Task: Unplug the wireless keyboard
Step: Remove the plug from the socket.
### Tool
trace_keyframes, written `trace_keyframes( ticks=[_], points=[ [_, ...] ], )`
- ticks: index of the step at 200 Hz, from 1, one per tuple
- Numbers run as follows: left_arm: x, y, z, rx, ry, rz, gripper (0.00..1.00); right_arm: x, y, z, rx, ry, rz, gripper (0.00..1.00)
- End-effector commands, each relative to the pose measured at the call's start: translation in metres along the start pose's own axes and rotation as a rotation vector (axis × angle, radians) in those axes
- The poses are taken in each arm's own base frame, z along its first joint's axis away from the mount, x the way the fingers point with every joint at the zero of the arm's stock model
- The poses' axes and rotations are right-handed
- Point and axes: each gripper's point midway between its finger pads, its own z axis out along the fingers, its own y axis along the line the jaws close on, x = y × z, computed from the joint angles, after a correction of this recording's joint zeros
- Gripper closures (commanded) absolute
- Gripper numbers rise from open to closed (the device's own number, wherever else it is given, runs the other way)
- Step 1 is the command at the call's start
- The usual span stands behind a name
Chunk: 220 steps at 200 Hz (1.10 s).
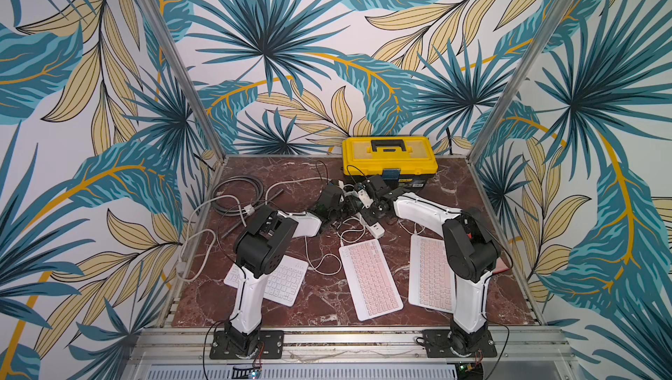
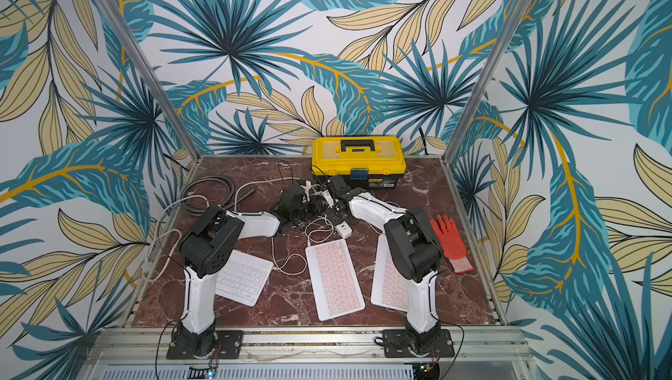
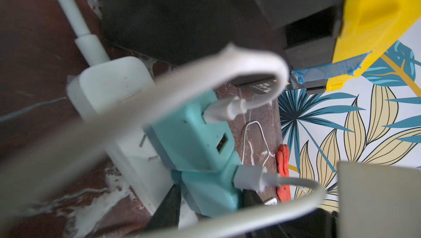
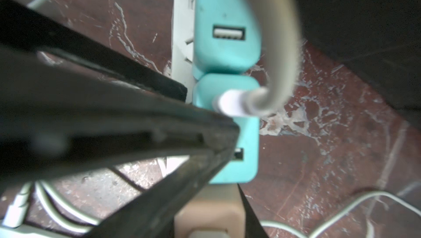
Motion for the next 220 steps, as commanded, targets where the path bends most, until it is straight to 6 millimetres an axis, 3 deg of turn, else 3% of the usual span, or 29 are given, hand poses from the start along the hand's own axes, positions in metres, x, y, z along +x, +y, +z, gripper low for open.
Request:
trace_keyframes(
  ticks=[1,39,105,181,220],
  points=[
    [0.05,0.126,-0.013,-0.41,0.112,-0.087,0.56,-0.036,-0.013,-0.04,0.07,-0.105,-0.037,0.88],
    [0.05,0.127,-0.014,-0.412,0.11,-0.084,0.56,-0.033,-0.004,-0.041,-0.171,-0.091,0.112,0.87],
    [0.048,0.126,-0.015,-0.404,0.112,-0.1,0.53,-0.011,-0.004,-0.046,-0.231,-0.073,0.146,0.87],
    [0.009,0.06,-0.018,-0.246,0.068,-0.013,0.47,0.0,-0.005,-0.08,-0.482,-0.265,0.193,0.85],
    [-0.001,0.013,-0.026,-0.122,0.087,0.063,0.43,0.024,-0.003,-0.079,-0.52,-0.192,0.169,0.85]
  ],
)
